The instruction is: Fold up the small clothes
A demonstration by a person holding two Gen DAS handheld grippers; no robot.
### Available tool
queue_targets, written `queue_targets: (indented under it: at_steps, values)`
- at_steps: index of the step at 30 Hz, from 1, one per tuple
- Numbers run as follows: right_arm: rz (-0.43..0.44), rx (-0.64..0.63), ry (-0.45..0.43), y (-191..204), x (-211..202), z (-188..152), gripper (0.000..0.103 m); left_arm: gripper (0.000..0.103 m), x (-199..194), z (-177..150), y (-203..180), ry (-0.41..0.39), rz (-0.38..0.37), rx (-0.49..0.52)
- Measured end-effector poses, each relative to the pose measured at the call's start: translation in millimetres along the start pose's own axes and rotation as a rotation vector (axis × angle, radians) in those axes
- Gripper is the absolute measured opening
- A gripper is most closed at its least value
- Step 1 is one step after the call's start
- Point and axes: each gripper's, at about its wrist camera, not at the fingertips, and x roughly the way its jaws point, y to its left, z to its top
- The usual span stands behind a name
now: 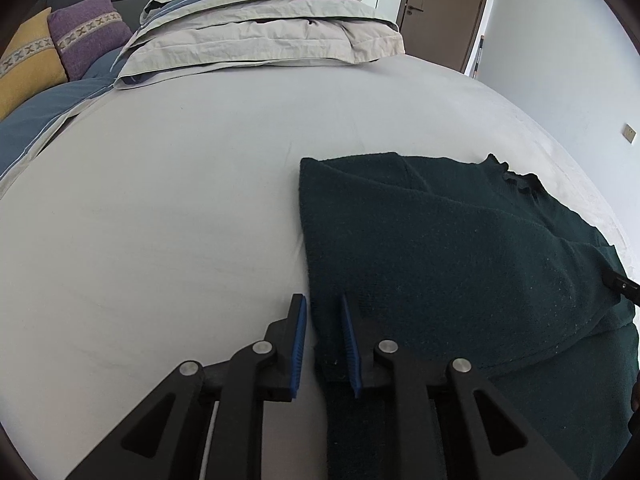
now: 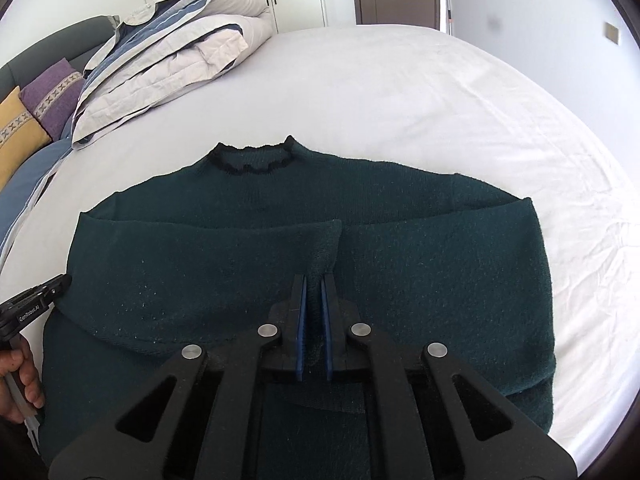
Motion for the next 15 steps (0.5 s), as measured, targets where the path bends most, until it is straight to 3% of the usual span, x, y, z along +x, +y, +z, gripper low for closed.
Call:
queue_targets:
  at_steps: [2,7,11,15]
  values:
    - [0.012,0.024,0.040,-12,11,-9,0.005,0.022,0,-1,-2,-0.002,0.008,0.010]
    - [0.110,0.124,0.013,-32,6,-15,0.007,0.026,4,1,4,0.009,-0.007,-0.010]
    - [0.096,0.176,-0.011,-42,-23,-20,0.024,0.047,-12,1,22,0.020,-0.033,-0.085]
    - [0.094,0.222,-0.125,-60,-89,-48,0.047,0.051,-49,-19,44,0.021,-0.059,-0.160]
